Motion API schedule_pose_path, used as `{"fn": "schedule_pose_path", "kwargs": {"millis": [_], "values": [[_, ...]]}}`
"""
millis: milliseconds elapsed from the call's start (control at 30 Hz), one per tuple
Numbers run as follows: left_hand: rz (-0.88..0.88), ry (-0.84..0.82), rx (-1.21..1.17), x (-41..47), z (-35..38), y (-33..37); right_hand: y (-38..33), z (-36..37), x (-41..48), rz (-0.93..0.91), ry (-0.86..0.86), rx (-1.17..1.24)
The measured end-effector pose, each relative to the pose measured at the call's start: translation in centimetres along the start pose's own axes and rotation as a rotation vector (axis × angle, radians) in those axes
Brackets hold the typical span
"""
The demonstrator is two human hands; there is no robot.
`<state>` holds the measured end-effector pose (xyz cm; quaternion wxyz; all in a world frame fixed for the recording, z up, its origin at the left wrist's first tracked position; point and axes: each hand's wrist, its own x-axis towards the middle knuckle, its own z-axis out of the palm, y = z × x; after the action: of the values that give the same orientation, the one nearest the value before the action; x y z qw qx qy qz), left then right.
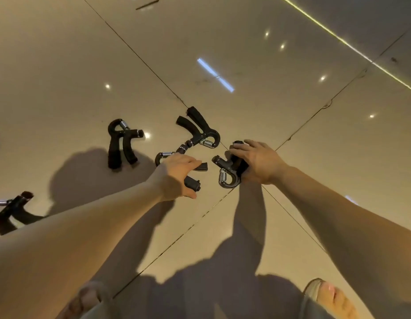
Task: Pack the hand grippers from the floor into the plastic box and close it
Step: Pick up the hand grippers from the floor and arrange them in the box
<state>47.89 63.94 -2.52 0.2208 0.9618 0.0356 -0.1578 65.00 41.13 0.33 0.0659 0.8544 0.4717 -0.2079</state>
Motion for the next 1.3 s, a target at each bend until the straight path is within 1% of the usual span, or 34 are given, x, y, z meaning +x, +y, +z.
{"fn": "schedule_pose_path", "kwargs": {"millis": [100, 233, 367, 467, 567, 700, 833, 967, 1100, 1300], "values": [[0.002, 0.084, 0.049, 0.1, 0.9, 0.2, 0.5, 0.7, -0.2, 0.008, 0.054, -0.044], [-0.032, 0.129, 0.125, -0.1, 1.9, 1.1, -0.3, 2.1, -1.4, 0.083, 0.117, -0.091], [-0.015, 0.163, 0.089, -1.0, 2.7, 1.8, -0.9, 3.5, -3.4, 0.073, 0.139, 0.01], [-0.018, 0.176, 0.061, -2.0, 2.6, 2.2, -1.8, 4.2, -5.3, 0.088, 0.117, 0.037], [0.012, 0.196, 0.019, -3.3, 1.9, 2.7, -3.1, 5.0, -8.0, 0.17, 0.112, 0.146], [0.059, 0.227, 0.016, -5.5, 0.2, 4.9, -4.5, 4.7, -12.5, 0.282, 0.186, 0.318], [0.142, 0.332, -0.037, -8.8, -2.1, 9.4, -5.8, 2.1, -17.7, 0.342, 0.289, 0.331], [0.226, 0.378, -0.015, -12.8, -5.3, 14.7, -7.9, -1.9, -24.4, 0.395, 0.422, 0.328], [0.307, 0.425, -0.023, -17.5, -8.8, 20.7, -10.8, -5.3, -32.7, 0.479, 0.56, 0.369], [0.464, 0.483, -0.071, -26.0, -12.1, 32.2, -14.5, -8.1, -46.7, 0.572, 0.688, 0.378]]}}
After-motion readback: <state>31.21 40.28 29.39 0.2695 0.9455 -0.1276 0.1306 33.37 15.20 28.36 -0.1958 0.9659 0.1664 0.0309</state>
